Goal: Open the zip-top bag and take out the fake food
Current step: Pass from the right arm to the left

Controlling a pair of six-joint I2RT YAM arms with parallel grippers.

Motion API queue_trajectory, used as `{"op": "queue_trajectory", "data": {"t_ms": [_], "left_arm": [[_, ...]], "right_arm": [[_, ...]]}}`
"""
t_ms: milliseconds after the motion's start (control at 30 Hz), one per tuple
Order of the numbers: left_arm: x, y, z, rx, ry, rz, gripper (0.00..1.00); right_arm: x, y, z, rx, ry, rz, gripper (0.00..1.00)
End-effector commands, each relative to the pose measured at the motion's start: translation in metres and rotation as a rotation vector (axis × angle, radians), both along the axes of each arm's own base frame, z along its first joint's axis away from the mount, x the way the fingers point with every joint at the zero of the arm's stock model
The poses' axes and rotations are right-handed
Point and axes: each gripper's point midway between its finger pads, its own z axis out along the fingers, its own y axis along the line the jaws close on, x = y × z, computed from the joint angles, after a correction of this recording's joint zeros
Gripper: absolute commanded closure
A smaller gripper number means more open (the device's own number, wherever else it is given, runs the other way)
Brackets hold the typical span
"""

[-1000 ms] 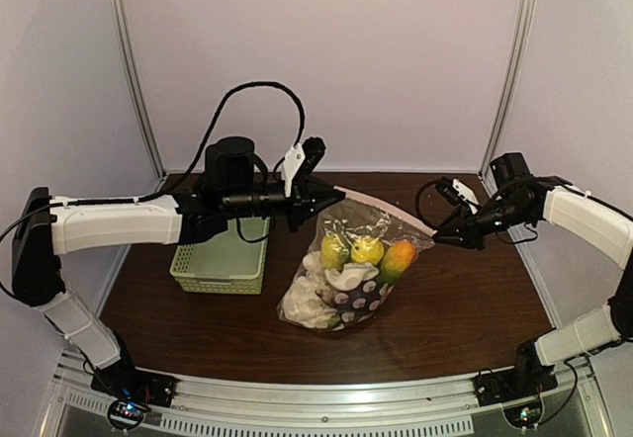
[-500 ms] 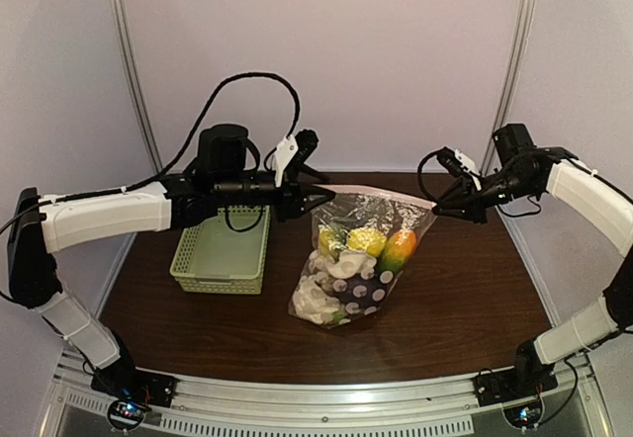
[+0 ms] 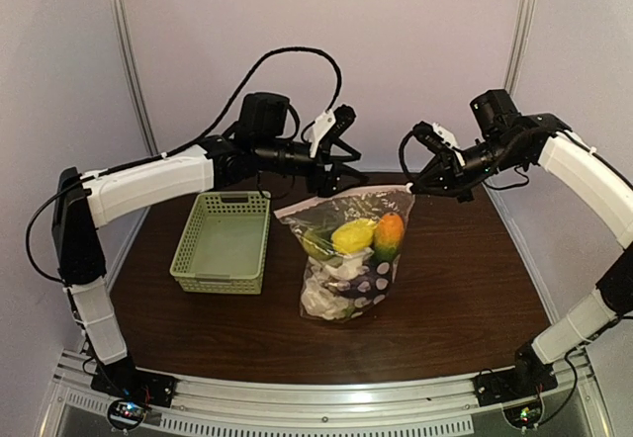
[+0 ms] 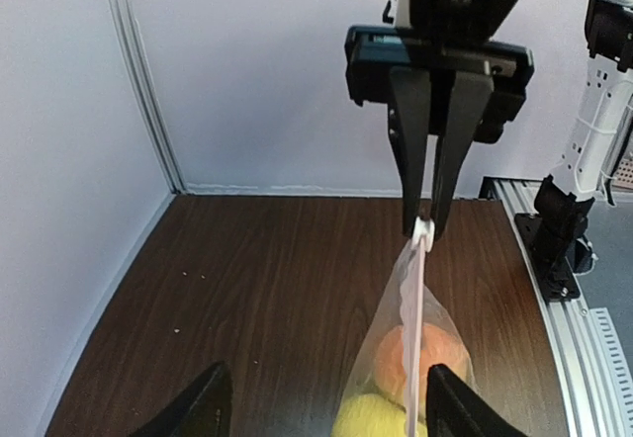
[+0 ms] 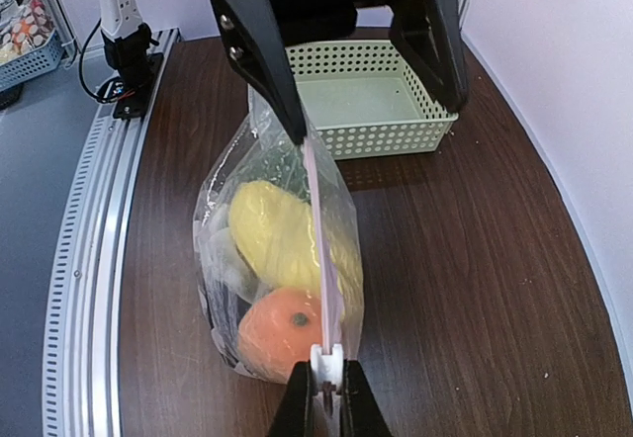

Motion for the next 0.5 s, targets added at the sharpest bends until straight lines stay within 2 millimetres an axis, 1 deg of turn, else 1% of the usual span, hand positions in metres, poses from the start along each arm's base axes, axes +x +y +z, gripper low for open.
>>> {"op": "queue_trajectory", "data": {"t_ms": [0,100,167,333,400,467], "left_arm": [[-0.015,-0.004,-0.011,0.030,0.078,-0.115,0.31],[-0.022,-0.003,-0.018,0.043,0.114,-0.137,0.32],[-0.024,-0.003,-0.023,0.050,0.125,-0.143,0.35],[-0.022,-0.009,-0.037,0.094,0.171,-0.135,0.60],[-0.023,-0.009,-0.040,0.108,0.178,-0.136,0.70],[-0.025,-0.009,-0.040,0.117,0.177,-0.136,0.83]], "right_arm": [[-0.004,0.014,0.013,0.005,-0.012,0.010,1.00],[-0.005,0.018,0.020,0.024,-0.013,0.015,1.00],[-0.005,0.020,0.022,0.032,-0.011,0.015,1.00],[-0.002,0.024,0.019,0.041,0.010,0.012,1.00],[-0.001,0.026,0.020,0.048,0.018,0.015,1.00],[0.000,0.028,0.021,0.056,0.028,0.015,1.00]]}}
